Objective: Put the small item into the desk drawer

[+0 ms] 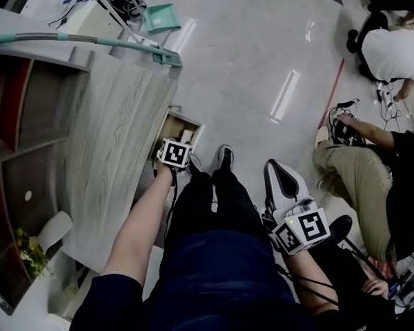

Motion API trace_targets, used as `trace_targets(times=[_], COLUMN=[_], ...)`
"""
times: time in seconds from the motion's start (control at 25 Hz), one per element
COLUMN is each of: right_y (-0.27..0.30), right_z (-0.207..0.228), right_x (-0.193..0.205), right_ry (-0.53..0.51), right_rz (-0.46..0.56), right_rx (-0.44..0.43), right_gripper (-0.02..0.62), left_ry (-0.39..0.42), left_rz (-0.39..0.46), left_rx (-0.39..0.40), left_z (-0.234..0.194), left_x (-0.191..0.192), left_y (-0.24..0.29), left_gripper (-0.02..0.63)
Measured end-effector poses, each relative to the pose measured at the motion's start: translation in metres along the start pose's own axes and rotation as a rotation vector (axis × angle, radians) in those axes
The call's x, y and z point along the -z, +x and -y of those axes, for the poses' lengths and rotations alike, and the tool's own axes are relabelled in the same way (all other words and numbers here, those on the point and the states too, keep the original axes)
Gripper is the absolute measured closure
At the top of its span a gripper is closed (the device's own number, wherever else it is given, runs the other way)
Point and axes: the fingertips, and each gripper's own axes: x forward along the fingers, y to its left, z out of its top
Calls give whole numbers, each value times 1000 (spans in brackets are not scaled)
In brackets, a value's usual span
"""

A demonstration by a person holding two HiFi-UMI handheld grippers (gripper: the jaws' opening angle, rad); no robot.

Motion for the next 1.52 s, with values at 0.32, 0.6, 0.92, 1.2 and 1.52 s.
trace_targets(times=[0.32, 0.6, 0.92, 1.2, 1.52], right_y=[4, 13, 22, 24, 7], right_z=[-9, -28, -59, -82, -94], right_x=[-10, -26, -60, -101, -131], right_ry=[-23, -65, -136, -174, -192], right_rz=[22, 51, 109, 209, 295], right_rx=[-29, -75, -132, -161, -170], right_gripper=[589, 589, 589, 589, 589], left_ry=[-59, -119, -174, -173, -51], left_rz=[72, 304, 603, 878, 1094], left_rx=[3, 18, 68, 60, 26], left_z=[4, 18, 30, 36, 68], left_x=[-2, -38, -87, -123, -145], left_y=[-32, -114, -251, -369, -460], left_gripper=[491, 491, 491, 491, 492])
